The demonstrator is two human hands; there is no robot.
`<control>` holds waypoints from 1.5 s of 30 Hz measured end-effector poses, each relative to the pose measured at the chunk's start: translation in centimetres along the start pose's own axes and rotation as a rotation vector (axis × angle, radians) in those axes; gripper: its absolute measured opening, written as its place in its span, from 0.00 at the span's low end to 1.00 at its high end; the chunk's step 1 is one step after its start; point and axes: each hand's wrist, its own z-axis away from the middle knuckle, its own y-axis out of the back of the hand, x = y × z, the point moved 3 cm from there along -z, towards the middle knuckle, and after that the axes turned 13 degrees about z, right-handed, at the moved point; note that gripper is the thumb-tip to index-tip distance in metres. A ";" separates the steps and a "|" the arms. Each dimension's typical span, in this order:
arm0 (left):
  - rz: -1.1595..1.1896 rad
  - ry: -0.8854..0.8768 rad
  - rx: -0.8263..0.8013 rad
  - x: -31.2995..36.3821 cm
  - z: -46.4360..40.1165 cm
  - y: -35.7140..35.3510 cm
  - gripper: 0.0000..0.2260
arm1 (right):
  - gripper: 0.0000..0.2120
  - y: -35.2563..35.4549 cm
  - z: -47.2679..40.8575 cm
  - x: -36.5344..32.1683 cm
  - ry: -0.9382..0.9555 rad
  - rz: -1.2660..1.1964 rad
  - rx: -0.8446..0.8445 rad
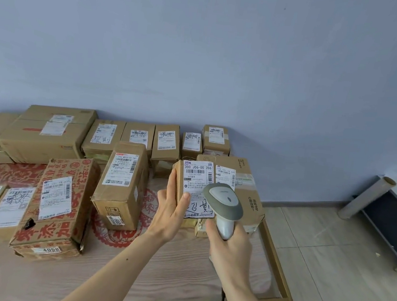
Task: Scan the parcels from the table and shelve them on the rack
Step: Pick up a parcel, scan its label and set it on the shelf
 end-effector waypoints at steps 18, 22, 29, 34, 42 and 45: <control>-0.023 -0.038 0.065 0.7 0.9 0.5 0.32 | 0.13 -2.2 -0.2 -3.6 0.042 -0.086 -0.081; -0.012 -0.037 0.077 0.5 1.0 0.8 0.32 | 0.15 -1.9 -0.1 -4.4 0.068 -0.067 -0.073; -0.023 -0.058 0.088 0.2 0.7 1.0 0.35 | 0.13 -2.1 0.0 -4.2 0.079 -0.028 -0.100; -0.003 -0.054 0.094 0.1 0.5 1.1 0.35 | 0.10 -2.1 -0.1 -3.8 0.077 -0.010 -0.104; -0.028 -0.061 0.097 0.1 0.2 1.2 0.35 | 0.09 -2.3 -0.5 -3.7 0.072 0.006 -0.093; -0.015 -0.050 0.103 0.3 0.3 1.4 0.36 | 0.09 -2.3 -0.6 -3.9 0.074 0.006 -0.090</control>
